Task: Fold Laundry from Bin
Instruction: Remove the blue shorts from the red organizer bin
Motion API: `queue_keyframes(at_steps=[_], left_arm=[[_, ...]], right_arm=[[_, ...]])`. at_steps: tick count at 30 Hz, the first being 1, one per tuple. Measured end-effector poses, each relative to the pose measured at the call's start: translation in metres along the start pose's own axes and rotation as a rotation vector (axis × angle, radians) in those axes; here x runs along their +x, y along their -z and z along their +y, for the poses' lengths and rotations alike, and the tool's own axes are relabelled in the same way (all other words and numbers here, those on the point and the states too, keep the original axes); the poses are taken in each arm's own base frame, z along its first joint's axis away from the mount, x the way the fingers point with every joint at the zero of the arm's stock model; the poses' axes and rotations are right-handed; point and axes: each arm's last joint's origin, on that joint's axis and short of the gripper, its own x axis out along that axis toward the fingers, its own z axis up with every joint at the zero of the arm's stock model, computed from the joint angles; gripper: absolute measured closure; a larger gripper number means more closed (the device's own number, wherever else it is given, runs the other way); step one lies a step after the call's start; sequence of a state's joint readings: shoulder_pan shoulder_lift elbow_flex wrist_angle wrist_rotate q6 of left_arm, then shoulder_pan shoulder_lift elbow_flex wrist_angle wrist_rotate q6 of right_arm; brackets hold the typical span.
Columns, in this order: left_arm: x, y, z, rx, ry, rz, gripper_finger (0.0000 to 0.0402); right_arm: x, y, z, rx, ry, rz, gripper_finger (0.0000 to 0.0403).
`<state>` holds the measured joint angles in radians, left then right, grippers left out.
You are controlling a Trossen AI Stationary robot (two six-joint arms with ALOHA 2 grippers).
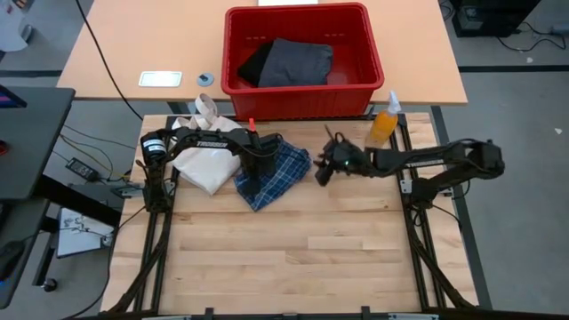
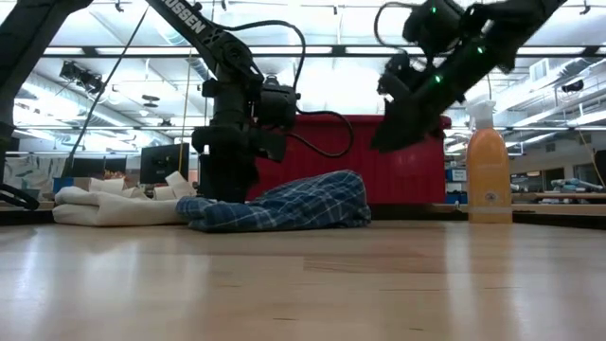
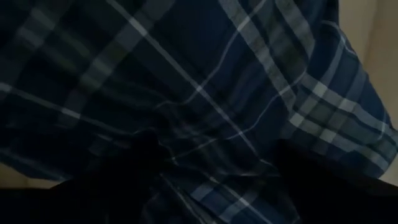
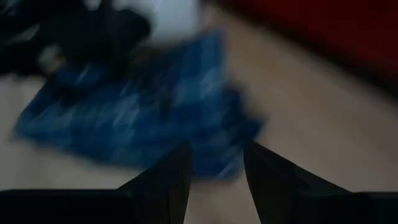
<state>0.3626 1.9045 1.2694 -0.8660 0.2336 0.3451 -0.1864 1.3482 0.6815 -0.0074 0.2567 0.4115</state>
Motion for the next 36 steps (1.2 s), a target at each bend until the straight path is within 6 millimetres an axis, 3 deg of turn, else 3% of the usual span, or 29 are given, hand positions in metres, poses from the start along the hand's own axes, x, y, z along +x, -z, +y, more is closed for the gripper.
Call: queue_keyframes(at_steps=[9,15,18,23,29,33,36], left_arm=[[0.001,-0.002,-0.007,0.074,0.070,-0.020,0.0068],[0.003,-0.005,-0.016,0.102,0.071,-0.016,0.0068],[0.005,-0.007,-0.023,0.128,0.074,-0.012,0.0068],[0.010,-0.012,-0.045,0.221,0.086,-0.002,0.0068],[0.016,-0.018,-0.074,0.308,0.096,0.001,0.0068],[0.018,-0.020,-0.083,0.320,0.090,-0.005,0.0068],[0.017,-0.016,-0.080,0.291,0.086,0.034,0.0068]], right_arm=[[0.038,0.061,0.031,-0.137,-0.227,0.016,0.0248],[0.070,0.083,0.033,-0.141,-0.262,-0.004,0.0248],[0.082,0.092,0.027,-0.185,-0.197,-0.005,0.0249],[0.091,0.088,0.008,-0.234,0.079,-0.085,0.0254],[0.090,0.065,-0.027,-0.327,0.490,-0.182,0.0264],[0.084,0.051,-0.041,-0.295,0.606,-0.210,0.0269],[0.066,0.035,-0.035,-0.328,0.557,-0.214,0.0272]])
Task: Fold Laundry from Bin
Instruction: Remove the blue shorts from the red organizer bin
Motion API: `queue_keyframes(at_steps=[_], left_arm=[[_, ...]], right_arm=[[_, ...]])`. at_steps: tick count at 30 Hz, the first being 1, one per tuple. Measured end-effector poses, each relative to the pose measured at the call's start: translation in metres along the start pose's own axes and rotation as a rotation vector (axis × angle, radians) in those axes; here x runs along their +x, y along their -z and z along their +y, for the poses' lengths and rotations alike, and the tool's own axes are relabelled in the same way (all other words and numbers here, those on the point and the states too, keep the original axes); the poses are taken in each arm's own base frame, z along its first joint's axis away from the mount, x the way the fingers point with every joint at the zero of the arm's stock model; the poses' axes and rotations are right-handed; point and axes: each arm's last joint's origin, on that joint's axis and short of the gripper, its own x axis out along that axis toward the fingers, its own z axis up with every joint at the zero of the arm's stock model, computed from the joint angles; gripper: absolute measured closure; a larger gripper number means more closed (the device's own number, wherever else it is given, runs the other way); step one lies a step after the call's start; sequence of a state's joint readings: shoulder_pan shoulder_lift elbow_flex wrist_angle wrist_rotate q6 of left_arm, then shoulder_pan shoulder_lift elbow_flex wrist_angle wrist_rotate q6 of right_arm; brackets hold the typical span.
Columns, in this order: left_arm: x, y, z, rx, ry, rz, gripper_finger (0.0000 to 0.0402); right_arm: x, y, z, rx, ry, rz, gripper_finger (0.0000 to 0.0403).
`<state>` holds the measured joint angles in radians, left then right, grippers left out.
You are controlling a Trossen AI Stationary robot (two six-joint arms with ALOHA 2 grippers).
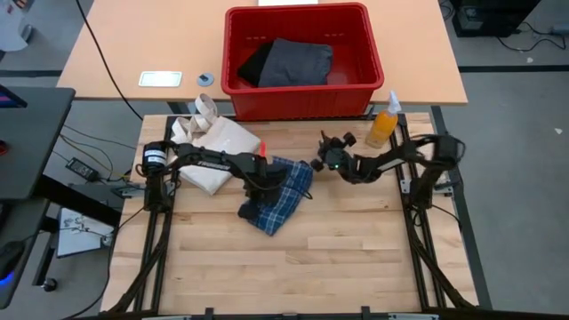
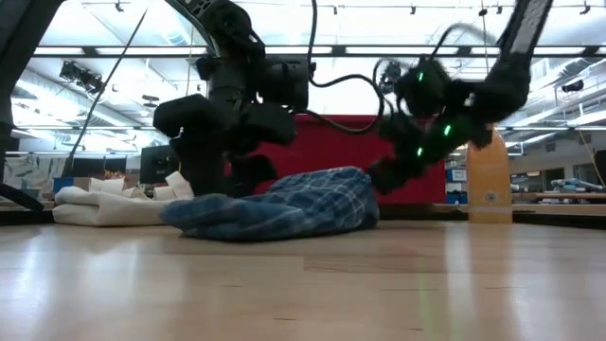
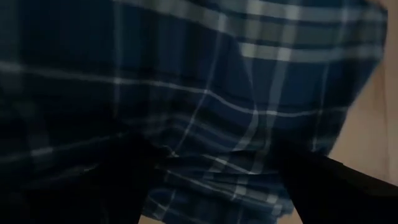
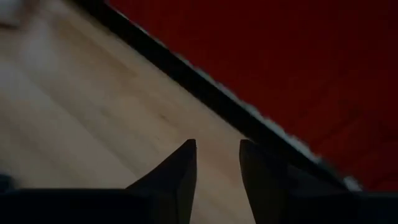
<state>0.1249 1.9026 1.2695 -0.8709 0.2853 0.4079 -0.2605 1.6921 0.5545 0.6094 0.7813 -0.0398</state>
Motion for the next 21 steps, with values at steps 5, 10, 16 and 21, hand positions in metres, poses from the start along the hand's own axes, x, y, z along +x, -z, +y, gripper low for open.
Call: queue_keyframes(at_steps=[5,10,16,21], left_arm=[[-0.005,0.014,0.010,-0.076,0.029,0.073,0.0068],[-0.013,0.024,0.021,-0.119,0.031,0.081,0.0068],[-0.039,0.033,0.030,-0.131,-0.011,0.003,0.0068],[-0.066,0.043,0.034,-0.205,-0.059,-0.067,0.0068]], right_arm=[[-0.041,-0.024,-0.017,0.075,-0.280,0.028,0.0275],[-0.066,-0.032,-0.027,0.239,-0.643,0.120,0.0277],[-0.076,-0.024,-0.006,0.169,-0.841,0.184,0.0277],[-0.076,-0.016,0.011,0.199,-0.792,0.217,0.0277]])
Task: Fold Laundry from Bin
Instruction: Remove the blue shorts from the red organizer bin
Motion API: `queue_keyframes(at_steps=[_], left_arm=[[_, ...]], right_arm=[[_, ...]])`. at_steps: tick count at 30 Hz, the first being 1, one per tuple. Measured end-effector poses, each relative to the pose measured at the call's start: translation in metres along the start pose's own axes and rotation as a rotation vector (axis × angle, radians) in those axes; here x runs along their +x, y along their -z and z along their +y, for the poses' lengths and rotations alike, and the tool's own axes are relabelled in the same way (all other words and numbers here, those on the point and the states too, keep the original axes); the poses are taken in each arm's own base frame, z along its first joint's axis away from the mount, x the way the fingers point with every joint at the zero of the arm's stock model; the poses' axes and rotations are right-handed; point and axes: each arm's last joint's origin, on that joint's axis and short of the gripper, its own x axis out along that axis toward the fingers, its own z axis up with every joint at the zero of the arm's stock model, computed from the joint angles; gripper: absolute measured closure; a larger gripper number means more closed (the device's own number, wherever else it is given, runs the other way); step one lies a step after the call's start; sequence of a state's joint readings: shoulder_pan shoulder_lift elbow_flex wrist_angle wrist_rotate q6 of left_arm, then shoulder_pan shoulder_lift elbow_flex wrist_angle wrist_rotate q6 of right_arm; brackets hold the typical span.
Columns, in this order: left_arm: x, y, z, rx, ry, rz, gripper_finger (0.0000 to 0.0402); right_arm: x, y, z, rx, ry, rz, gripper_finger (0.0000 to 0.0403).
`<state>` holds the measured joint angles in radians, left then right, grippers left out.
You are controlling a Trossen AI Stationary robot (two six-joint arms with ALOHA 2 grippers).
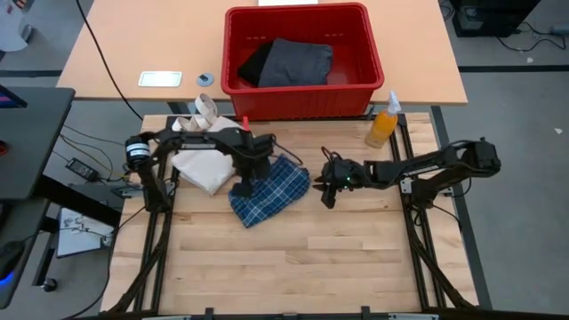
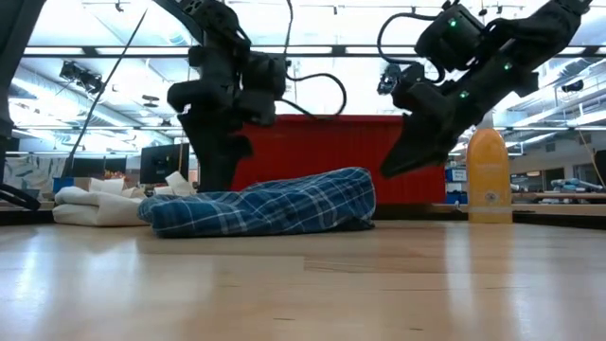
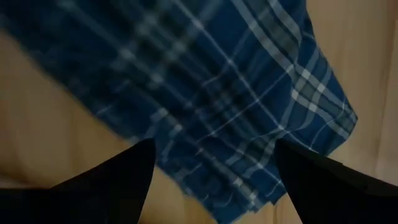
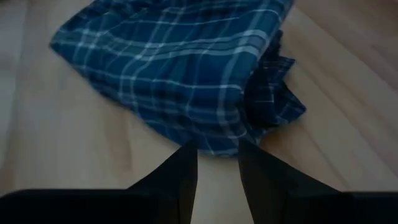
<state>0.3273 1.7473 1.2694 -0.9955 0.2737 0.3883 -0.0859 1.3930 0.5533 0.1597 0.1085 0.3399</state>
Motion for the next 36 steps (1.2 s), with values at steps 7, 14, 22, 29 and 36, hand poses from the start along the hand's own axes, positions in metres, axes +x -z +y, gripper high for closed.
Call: queue_keyframes(at_steps=[7,14,22,29,36], left_arm=[[-0.023,0.001,0.004,-0.055,-0.044,-0.122,0.0068],[-0.020,-0.028,-0.005,0.024,-0.068,-0.344,0.0068],[0.014,-0.077,0.011,0.050,-0.193,-0.630,0.0068],[0.055,-0.081,0.027,-0.107,-0.156,-0.582,0.0068],[0.006,-0.084,0.018,-0.089,-0.184,-0.690,0.0068]], right_arm=[[0.005,-0.001,0.005,0.066,-0.018,-0.041,0.0277],[-0.002,-0.021,0.011,0.083,-0.027,-0.117,0.0277],[-0.005,-0.039,0.014,0.193,0.045,-0.177,0.0277],[-0.019,-0.047,0.018,0.177,0.138,-0.033,0.0277],[-0.048,-0.070,0.020,0.101,0.242,0.056,0.0277]])
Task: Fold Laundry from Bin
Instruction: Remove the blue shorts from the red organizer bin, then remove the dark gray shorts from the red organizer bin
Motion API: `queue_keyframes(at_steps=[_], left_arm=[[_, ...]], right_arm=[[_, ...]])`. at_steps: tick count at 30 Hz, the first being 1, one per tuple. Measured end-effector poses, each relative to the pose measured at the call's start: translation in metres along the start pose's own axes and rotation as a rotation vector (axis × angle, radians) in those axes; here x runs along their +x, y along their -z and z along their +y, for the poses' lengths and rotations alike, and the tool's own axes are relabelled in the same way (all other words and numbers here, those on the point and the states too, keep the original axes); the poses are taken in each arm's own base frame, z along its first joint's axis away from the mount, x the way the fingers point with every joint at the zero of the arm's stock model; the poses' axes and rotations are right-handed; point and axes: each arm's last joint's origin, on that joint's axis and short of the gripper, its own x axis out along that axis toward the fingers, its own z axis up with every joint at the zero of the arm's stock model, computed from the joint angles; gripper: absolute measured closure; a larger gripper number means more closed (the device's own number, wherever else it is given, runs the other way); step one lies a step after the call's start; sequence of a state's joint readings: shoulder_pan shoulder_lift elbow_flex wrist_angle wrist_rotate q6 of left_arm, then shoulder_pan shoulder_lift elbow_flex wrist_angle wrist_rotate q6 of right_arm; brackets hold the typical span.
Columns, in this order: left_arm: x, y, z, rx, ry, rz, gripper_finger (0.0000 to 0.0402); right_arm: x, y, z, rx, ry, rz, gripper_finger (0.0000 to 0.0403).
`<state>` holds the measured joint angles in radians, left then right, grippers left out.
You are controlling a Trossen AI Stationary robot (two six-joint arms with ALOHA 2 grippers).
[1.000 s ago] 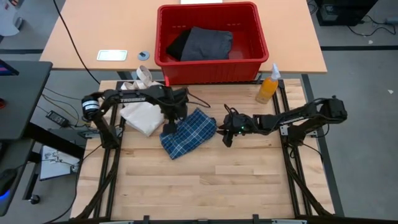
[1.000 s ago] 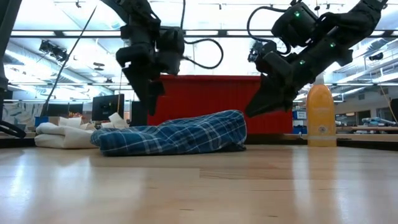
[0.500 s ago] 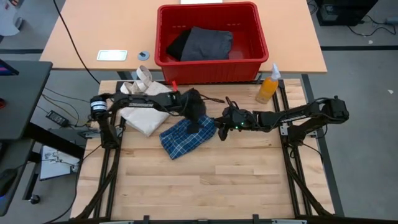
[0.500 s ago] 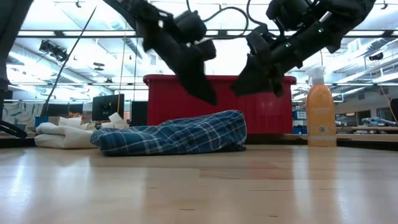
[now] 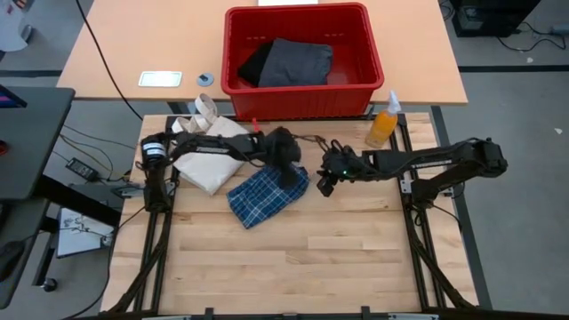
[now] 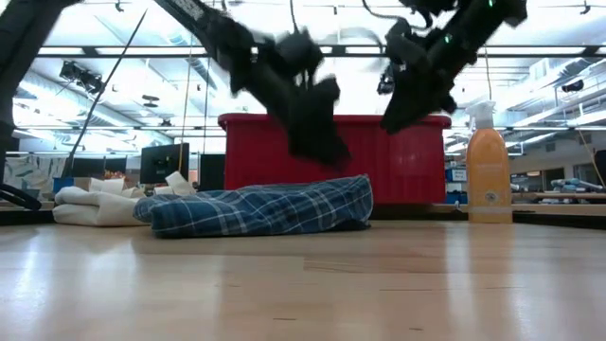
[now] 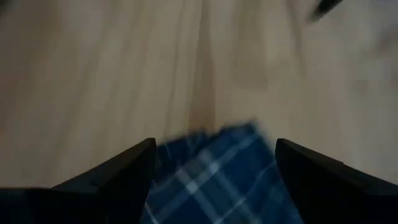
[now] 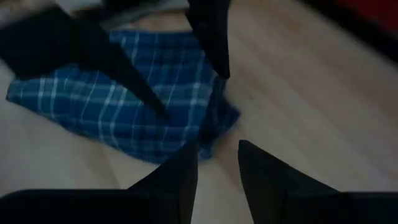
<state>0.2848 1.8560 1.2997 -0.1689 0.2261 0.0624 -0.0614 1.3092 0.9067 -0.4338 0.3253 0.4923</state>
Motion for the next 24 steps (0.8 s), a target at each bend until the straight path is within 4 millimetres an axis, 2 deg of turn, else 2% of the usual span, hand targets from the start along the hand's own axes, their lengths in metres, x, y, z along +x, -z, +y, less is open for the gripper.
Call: queue_keyframes(at_steps=[3,10,18,24], left_arm=[[-0.030,-0.022,-0.005,0.021,-0.016,-0.091,0.0068],[-0.079,-0.041,-0.001,0.021,-0.128,-0.211,0.0068],[-0.105,-0.045,0.019,-0.161,-0.178,-0.273,0.0068],[-0.122,-0.050,0.030,-0.242,-0.199,-0.354,0.0068]], right_arm=[[-0.015,-0.012,-0.001,0.005,0.032,-0.046,0.0278],[-0.038,-0.033,-0.004,0.031,0.002,-0.190,0.0277],[-0.060,-0.055,0.002,0.115,-0.186,-0.398,0.0276],[-0.061,-0.058,0.006,0.196,-0.313,-0.380,0.0277]])
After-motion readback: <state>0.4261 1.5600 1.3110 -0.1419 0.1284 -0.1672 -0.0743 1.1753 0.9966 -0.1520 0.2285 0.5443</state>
